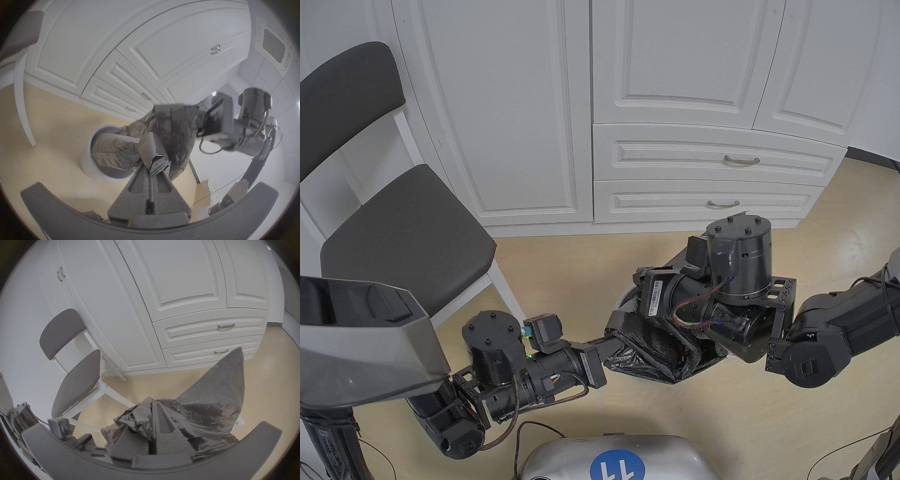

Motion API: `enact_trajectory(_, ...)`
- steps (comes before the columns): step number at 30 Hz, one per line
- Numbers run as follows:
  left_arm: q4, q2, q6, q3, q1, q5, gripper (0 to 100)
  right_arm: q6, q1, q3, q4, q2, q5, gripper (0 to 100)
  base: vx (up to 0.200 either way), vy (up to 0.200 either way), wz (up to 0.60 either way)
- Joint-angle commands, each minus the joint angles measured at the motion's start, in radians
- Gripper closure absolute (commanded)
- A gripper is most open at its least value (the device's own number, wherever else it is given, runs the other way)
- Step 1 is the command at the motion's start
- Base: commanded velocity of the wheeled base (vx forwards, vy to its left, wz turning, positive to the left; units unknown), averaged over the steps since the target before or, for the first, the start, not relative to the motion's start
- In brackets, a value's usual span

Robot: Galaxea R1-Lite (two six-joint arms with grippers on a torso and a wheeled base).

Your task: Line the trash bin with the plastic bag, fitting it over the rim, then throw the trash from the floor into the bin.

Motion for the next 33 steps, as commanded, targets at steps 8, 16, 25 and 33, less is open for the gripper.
enact_trajectory(8,-0.016,0.115,-0.012,-0.021,-0.028,0.002,0,0.013,0.015,-0.024,0.001,0.018,-0.003,100,0.0,0.0,0.0)
enact_trajectory(16,-0.016,0.119,-0.026,-0.019,-0.028,0.0,0,0.013,0.014,-0.026,0.001,0.029,-0.003,100,0.0,0.0,0.0)
enact_trajectory(25,-0.019,0.132,-0.027,-0.033,-0.057,-0.006,0,0.063,0.03,-0.077,0.0,0.081,-0.002,100,0.0,0.0,0.0)
enact_trajectory(33,-0.022,0.123,-0.026,-0.036,-0.076,-0.006,0,0.082,0.035,-0.092,0.0,0.095,-0.002,100,0.0,0.0,0.0)
